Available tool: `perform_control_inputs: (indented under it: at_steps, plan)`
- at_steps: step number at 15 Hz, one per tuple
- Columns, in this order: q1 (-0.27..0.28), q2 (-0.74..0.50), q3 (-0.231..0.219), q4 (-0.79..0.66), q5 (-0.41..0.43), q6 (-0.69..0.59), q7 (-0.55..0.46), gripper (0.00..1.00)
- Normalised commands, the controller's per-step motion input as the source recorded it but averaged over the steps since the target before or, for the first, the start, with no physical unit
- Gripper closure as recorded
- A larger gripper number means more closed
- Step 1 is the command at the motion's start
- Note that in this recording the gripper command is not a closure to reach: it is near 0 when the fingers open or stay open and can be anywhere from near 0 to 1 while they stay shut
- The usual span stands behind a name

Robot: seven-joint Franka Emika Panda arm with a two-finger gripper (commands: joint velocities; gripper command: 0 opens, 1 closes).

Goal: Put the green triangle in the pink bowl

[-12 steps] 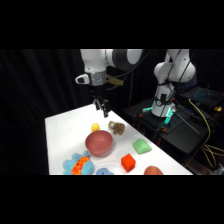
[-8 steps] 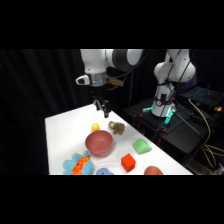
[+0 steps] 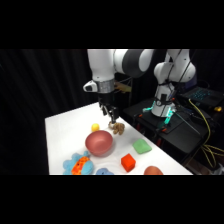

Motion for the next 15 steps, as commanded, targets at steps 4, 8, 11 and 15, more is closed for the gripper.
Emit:
perform_control_inputs:
  at_steps: [4,8,11,15]
  plan:
    - [0.14,-0.33,0.108,-0.52,0.018,0.29,0.34,0.0]
    - [0.12,-0.31,0.107,-0.48,0.056,0.28,0.29,0.0]
    - [0.075,-0.14,0.077,-0.34,0.091,0.32,0.13,0.0]
    - [0.021,0.16,0.016,-0.16,0.106,0.43,-0.04,0.0]
